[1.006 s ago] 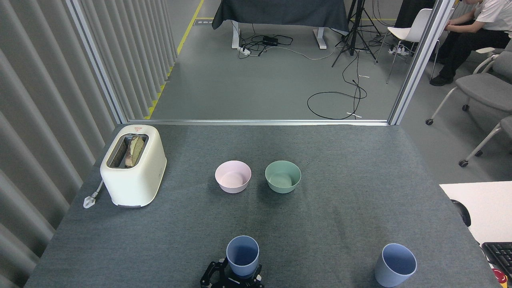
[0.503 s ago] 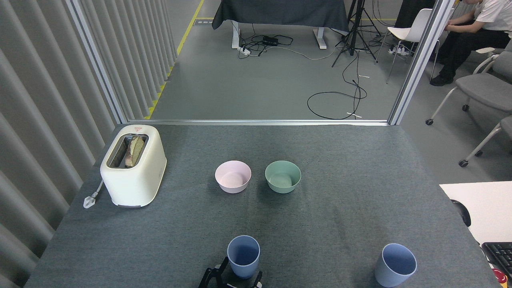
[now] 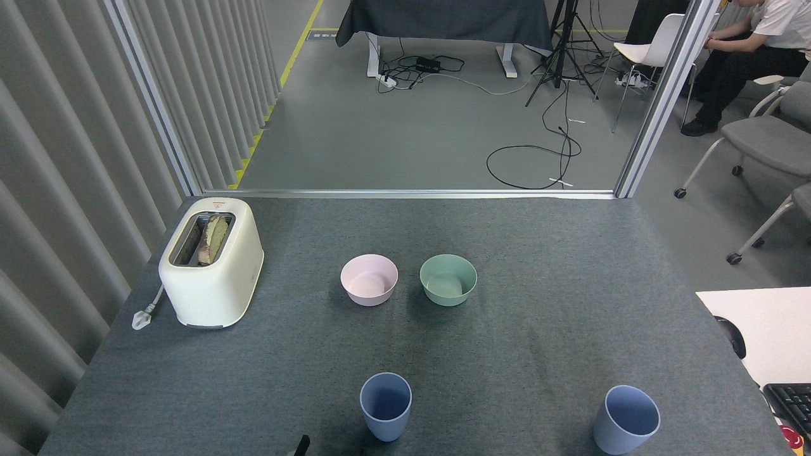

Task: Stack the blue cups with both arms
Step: 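Open the left gripper and withdraw it from the cup, then reach the right gripper to the other blue cup and grasp it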

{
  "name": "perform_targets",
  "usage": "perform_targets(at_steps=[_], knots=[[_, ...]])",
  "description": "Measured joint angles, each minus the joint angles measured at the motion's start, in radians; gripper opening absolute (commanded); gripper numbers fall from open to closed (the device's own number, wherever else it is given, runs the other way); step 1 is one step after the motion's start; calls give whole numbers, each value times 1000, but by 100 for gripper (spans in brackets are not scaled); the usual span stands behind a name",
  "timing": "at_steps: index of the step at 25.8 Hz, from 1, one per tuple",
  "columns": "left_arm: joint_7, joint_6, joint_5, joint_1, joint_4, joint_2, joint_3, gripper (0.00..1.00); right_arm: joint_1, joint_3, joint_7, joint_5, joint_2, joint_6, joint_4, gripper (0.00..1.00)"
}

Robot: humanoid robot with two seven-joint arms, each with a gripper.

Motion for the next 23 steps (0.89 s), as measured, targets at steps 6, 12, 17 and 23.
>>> perform_targets(at_steps=[6,12,17,23], knots=[[0,1,56,107,-104,60,86,100,-12,-79,10,-2,-1,-1,48,100],[12,2,65,136,-128,78,171,100,-96,-102,34,2,-11,-1,113,100],[55,2,69,139,-124,78,214,100,-159,-103,57,4,-32,0,153,100],[67,5,81,135,-99,75,237,100,-211,-103,69,2,-55,-3,194,100]])
